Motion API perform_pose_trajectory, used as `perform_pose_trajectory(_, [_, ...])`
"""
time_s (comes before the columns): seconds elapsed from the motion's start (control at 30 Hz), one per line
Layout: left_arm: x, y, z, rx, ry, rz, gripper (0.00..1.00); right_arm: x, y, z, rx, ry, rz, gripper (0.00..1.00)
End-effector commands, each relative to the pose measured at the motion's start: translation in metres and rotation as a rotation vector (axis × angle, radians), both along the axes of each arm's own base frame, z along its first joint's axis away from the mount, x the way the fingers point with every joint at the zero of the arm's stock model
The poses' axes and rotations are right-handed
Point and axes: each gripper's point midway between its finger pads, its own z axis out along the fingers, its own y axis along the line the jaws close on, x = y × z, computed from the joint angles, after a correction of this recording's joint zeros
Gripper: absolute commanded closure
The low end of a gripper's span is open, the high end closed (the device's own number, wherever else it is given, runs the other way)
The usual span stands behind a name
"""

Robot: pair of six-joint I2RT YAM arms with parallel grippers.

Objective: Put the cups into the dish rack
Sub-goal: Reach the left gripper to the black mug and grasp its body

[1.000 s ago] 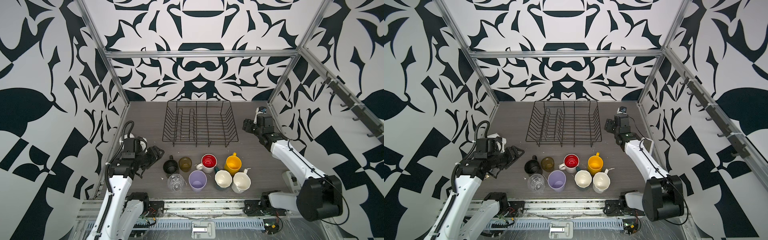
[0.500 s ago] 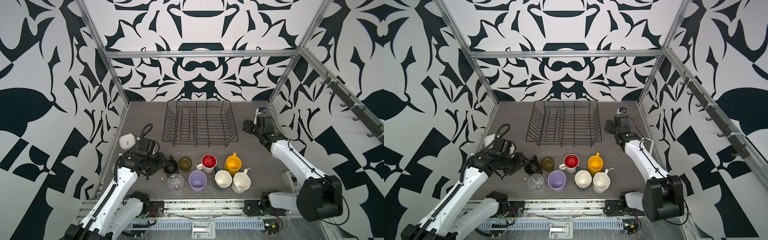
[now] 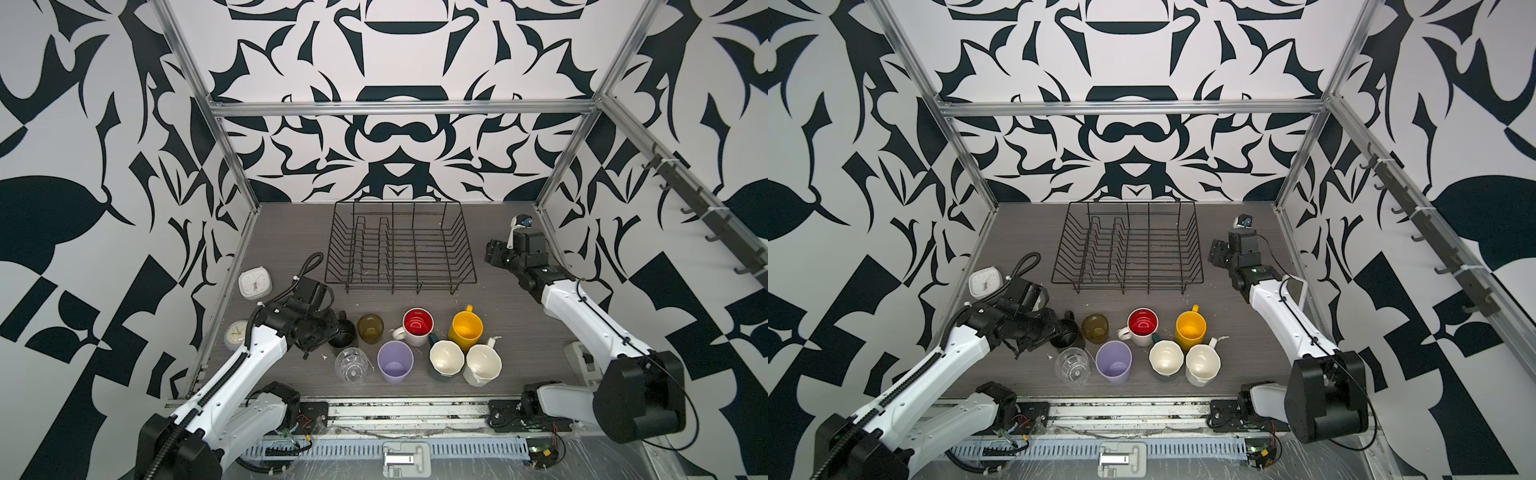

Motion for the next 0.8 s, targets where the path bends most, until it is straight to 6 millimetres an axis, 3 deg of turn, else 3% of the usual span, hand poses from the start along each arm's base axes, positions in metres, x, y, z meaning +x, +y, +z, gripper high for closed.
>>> perform_pose_trajectory(0.0, [0.004, 0.003, -0.008, 0.024, 0.001, 0.037, 0.51, 0.006, 0.002, 0.026, 0.012, -0.068, 0.004, 0.23])
perform_pose_trajectory(0.3, [0.006, 0.005, -0.019, 0.041, 0.014, 0.045, 0.56, 0.007, 0.002, 0.023, 0.006, -0.065, 0.007, 0.23])
perform_pose_trajectory(0.77, [0.002, 0.011, -0.028, 0.065, 0.026, 0.065, 0.73, 0.007, 0.003, 0.021, 0.006, -0.062, 0.010, 0.23])
